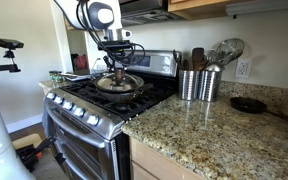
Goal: Cover the pan on the right with the silver lid
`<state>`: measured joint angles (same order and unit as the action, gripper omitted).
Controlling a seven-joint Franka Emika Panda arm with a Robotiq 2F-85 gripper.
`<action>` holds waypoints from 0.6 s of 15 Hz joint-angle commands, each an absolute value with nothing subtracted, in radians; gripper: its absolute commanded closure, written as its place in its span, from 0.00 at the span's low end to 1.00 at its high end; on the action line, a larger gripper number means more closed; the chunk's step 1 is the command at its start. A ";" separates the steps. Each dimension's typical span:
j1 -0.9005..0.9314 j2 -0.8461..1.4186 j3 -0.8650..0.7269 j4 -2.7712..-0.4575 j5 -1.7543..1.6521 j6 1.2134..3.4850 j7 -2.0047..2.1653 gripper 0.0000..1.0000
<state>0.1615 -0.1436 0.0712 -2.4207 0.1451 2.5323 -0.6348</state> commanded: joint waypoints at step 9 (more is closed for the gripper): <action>0.169 -0.113 0.066 -2.455 0.215 2.627 -0.768 0.79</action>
<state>0.1623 -0.1130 0.0720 -2.4360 0.1987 2.5741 -0.7249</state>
